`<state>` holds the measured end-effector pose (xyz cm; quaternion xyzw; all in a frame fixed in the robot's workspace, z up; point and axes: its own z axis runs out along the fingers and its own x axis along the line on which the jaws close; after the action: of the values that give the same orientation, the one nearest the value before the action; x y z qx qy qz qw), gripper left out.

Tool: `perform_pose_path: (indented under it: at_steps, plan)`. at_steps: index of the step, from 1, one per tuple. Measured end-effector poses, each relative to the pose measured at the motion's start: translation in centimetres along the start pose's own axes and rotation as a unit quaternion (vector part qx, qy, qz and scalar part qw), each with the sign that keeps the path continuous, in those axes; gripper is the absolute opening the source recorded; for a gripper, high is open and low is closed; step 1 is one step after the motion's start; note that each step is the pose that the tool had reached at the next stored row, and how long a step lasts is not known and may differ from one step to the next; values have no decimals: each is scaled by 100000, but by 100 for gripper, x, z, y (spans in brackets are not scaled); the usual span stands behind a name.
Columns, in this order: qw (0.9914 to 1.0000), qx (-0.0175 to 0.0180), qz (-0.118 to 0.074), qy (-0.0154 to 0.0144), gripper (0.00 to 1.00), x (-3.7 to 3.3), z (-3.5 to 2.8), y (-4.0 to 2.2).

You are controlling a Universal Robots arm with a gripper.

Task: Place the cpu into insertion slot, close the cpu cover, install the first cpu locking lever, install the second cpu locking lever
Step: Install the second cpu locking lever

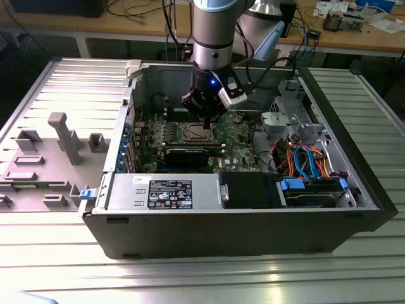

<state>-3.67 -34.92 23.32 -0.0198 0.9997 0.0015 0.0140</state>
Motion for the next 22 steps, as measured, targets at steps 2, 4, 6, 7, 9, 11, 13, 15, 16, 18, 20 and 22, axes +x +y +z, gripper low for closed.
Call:
perform_pose_path:
  at_steps: [2,4,6,7,9,11,13,15,16,18,20,22]
  plan:
    - [100000,108,-4,3,11,1,3,-20]
    - [100000,216,-7,9,11,2,5,-42]
    - [100000,285,0,13,11,3,4,-56]
    - [99999,320,1,15,11,3,-1,-57]
    - [99999,421,-16,21,11,1,-37,-57]
    - [99999,472,-23,19,11,0,-65,-57]
    - [99999,473,-21,12,11,1,-67,-56]
    - [99999,484,-22,20,11,1,-68,-61]
    - [99999,485,-20,19,11,1,-68,-63]
    - [99999,483,-21,20,11,1,-68,-63]
    - [99999,483,-24,20,11,1,-68,-63]
    - [99999,484,-22,18,11,1,-68,-65]
